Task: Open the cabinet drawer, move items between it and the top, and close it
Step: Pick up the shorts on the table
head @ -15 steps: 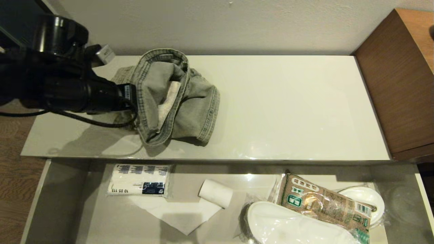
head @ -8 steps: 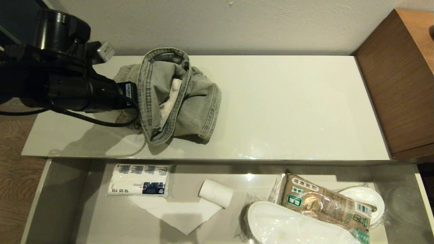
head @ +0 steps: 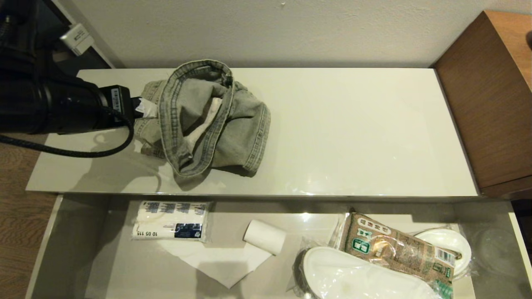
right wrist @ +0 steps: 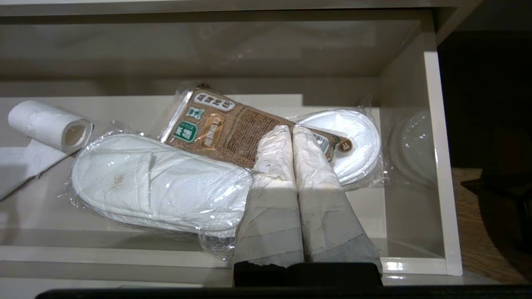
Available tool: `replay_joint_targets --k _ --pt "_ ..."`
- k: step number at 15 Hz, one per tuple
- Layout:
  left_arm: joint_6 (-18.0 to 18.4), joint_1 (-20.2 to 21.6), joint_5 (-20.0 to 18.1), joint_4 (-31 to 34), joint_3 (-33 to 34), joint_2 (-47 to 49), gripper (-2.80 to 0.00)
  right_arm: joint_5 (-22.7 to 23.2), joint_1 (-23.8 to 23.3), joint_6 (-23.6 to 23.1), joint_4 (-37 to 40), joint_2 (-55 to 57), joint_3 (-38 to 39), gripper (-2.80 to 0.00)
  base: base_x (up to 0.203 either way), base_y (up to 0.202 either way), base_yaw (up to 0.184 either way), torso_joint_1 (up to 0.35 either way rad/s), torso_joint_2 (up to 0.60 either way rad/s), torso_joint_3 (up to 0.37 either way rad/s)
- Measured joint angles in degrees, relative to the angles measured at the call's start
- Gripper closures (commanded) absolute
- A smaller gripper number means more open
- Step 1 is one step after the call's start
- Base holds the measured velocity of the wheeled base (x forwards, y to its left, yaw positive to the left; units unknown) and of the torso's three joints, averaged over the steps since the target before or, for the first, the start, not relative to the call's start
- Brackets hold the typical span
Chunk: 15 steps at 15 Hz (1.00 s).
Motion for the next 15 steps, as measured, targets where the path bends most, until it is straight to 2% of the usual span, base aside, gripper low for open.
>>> replay_joint_targets --k 7,15 --pt "-0.44 -0.51 0.68 -0.07 3.47 -5.38 -2.8 -0.02 0.0 0.01 0.0 0.0 0.0 0.0 0.0 0.0 0.0 0.0 0.0 0.0" --pt "-0.38 -4.13 0.48 -0.93 -0.53 -5.35 -2.8 -0.02 0.0 -0.01 0.0 0.0 0.0 0.0 0.0 0.0 0.0 0.0 0.0 0.0"
